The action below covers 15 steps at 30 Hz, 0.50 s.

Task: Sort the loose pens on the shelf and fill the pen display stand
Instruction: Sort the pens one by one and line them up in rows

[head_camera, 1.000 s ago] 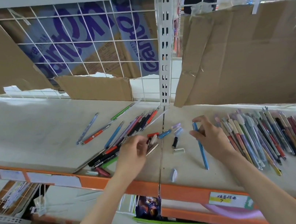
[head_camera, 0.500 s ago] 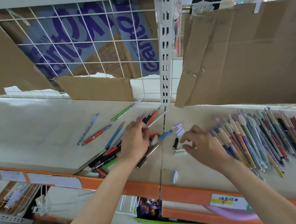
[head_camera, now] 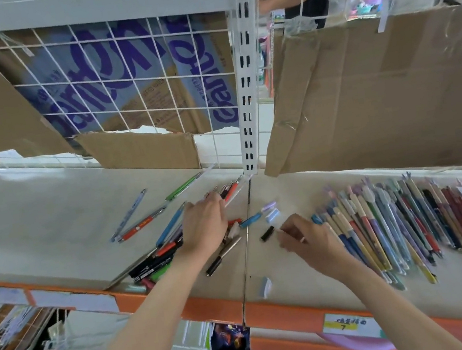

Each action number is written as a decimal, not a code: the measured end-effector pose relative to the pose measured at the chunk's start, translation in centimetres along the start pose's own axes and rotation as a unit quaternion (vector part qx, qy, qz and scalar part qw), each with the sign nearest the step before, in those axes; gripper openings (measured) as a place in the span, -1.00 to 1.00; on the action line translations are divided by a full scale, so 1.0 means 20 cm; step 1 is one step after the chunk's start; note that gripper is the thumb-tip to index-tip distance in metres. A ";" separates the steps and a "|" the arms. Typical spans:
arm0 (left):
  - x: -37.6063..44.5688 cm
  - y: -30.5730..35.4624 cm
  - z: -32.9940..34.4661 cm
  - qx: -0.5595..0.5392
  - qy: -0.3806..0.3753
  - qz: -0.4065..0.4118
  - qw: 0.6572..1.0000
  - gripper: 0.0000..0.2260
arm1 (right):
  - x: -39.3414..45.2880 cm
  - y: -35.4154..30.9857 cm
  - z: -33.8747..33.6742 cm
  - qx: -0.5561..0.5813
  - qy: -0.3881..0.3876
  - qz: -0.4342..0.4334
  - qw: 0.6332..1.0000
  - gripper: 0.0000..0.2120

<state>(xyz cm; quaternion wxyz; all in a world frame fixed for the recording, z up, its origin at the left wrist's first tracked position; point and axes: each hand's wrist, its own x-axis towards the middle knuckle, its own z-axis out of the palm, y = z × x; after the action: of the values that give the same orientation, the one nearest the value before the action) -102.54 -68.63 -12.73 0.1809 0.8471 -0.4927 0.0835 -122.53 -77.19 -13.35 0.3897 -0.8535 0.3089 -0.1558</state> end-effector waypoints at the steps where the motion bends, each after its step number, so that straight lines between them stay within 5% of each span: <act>1: -0.02 -0.02 -0.03 -0.041 0.014 -0.004 0.999 -0.86 | 0.00 0.00 0.00 0.036 0.010 0.010 0.999 -0.89; 7: -0.16 -0.06 -0.05 -0.062 -0.054 -0.007 0.997 -0.85 | 0.03 -0.02 0.04 0.081 0.008 0.030 0.996 -0.89; 15: -0.16 0.00 0.00 -0.050 -0.055 -0.010 0.997 -0.66 | 0.05 -0.02 0.08 0.049 -0.011 0.029 0.998 -0.85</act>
<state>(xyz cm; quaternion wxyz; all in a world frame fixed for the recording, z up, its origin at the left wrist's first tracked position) -104.09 -66.10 -13.81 0.1965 0.8451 -0.4971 0.0103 -120.78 -76.72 -14.05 0.4388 -0.8256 0.3215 -0.1502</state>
